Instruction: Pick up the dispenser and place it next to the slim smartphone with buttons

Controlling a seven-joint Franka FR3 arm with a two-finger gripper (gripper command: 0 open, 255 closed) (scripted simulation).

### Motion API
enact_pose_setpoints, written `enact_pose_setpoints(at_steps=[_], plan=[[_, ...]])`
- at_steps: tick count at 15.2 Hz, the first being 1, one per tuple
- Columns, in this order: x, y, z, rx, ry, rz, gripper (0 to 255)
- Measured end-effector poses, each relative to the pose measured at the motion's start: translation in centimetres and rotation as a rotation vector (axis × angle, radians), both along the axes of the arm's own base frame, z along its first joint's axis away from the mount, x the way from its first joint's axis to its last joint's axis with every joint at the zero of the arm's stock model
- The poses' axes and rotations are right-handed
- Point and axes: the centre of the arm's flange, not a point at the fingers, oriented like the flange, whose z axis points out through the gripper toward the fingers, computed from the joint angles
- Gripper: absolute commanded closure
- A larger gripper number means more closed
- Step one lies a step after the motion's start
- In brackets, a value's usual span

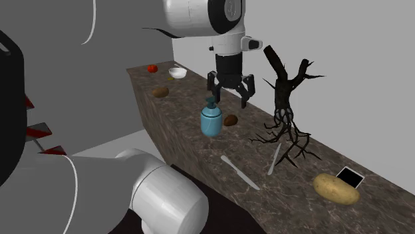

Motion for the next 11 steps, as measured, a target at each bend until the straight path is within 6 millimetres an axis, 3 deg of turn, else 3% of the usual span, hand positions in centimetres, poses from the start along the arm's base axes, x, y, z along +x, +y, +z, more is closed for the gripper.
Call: enact_pose_setpoints(at_steps=[3,11], plan=[[0.3,1.2,-0.8,0.002,-0.014,-0.017,0],[3.7,9.0,-5.0,0.02,-0.111,-0.127,0]])
